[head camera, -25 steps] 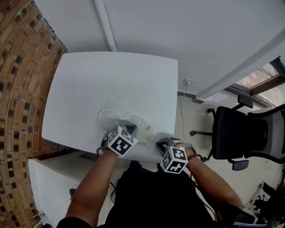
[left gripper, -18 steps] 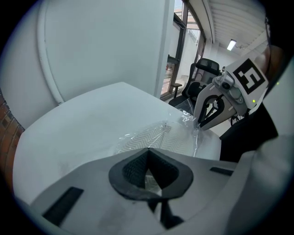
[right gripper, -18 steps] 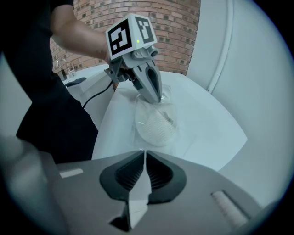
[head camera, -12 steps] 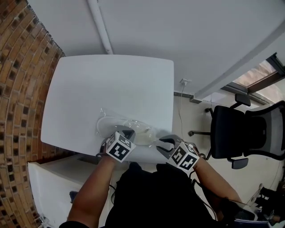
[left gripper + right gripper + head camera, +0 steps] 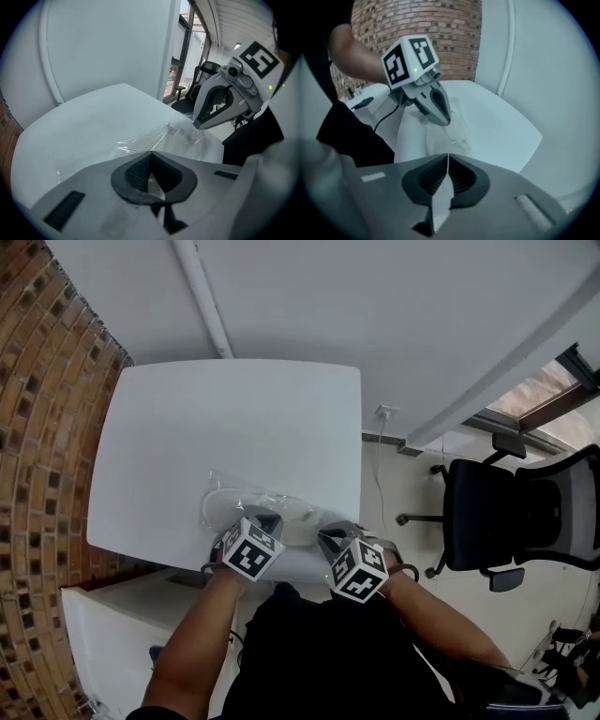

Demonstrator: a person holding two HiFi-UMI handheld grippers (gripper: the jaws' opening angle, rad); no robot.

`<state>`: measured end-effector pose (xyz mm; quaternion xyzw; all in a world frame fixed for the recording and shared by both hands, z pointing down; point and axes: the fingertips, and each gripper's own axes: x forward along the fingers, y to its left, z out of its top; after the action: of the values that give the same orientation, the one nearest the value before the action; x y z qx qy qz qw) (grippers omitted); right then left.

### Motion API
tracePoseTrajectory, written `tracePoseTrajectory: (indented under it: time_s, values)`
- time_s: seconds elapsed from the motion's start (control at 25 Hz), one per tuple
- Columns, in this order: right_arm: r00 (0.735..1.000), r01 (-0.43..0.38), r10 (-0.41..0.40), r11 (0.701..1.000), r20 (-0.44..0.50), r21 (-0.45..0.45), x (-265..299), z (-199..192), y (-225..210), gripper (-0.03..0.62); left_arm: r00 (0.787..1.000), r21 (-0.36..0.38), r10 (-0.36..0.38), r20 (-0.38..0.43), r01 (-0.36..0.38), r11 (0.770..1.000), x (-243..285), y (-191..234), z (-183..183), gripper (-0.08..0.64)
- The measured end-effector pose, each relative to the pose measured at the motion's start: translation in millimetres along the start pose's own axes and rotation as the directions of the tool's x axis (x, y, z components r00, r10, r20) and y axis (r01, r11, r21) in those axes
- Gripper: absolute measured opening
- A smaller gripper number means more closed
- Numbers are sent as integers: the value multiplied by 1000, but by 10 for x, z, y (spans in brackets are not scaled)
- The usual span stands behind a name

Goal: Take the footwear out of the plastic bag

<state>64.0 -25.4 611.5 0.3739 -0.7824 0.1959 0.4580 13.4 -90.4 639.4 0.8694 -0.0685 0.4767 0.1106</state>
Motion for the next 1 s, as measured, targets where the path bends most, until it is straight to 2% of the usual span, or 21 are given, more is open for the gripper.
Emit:
tracePoseTrajectory:
  time_s: [0.12, 0.32, 0.56, 0.92, 1.0]
  values:
    - [995, 22, -27, 998, -94, -54, 139, -237, 10, 63, 1000, -2, 1, 1, -1, 1000, -11, -6, -4, 6]
    - [986, 23, -26, 1000, -167, -19, 219, -552, -73, 114, 1000, 12, 10, -16, -10, 1000, -39, -20, -55, 6]
    - [991, 19, -24, 999, -133, -34, 252, -540, -136, 124, 999, -6, 19, -26, -19, 1000, -119, -63, -179, 6]
    - [996, -57, 45, 987, -81, -148, 310, -424, -247, 179, 999, -76, 14, -41, -17, 997, -207, -209, -327, 6]
    - [996, -80, 72, 988, -58, -135, 282, -377, -251, 200, 999, -86, 25, -27, -27, 996, -219, -224, -330, 6]
